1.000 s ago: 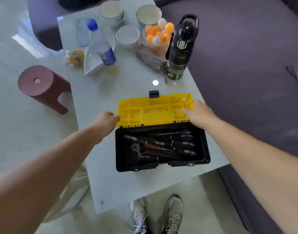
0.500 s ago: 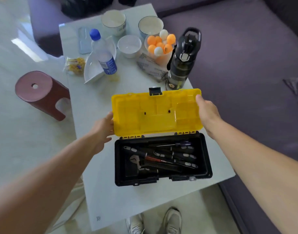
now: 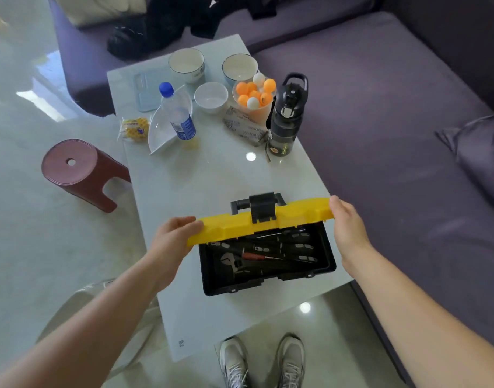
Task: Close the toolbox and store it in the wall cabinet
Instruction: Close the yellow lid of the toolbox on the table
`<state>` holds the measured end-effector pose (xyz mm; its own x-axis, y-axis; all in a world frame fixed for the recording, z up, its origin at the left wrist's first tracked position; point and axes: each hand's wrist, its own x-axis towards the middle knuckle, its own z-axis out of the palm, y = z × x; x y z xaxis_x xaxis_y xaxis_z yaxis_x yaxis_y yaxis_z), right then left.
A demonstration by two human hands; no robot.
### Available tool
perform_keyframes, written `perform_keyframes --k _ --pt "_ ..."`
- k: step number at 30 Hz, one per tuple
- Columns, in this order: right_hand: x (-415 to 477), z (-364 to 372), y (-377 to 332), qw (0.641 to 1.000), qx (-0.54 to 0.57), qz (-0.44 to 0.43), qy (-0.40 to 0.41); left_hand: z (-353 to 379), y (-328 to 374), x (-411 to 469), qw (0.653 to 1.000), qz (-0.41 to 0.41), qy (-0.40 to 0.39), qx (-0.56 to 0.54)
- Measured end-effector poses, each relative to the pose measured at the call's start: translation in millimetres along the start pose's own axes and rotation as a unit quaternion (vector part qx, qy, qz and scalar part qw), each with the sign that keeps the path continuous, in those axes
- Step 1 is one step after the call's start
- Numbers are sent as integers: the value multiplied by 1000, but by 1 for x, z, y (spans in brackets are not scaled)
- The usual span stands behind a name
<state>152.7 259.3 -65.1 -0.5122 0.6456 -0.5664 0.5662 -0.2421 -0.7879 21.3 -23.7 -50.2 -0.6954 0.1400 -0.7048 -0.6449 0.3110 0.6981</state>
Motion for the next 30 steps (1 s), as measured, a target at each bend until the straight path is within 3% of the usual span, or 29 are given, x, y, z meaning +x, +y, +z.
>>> perform_keyframes --k 7,12,15,19,23,25,30 --pt "-26 -9 52 1000 0 27 4 5 -45 -22 999 12 -5 39" --pt "-30 -9 84 997 -44 51 22 10 -72 -29 984 42 -30 172" --pt "-32 -4 103 994 -93 57 12 21 -91 -35 938 88 -28 335" --pt "-25 1 109 994 -103 40 9 36 -98 -34 885 118 3 451" --pt "-11 1 98 991 -121 49 -3 41 -85 -26 757 179 65 625" --pt "-8 1 92 990 -119 70 10 43 -72 -19 716 222 71 658" --pt "-50 25 111 974 9 210 82 56 -46 10 662 290 -57 689"
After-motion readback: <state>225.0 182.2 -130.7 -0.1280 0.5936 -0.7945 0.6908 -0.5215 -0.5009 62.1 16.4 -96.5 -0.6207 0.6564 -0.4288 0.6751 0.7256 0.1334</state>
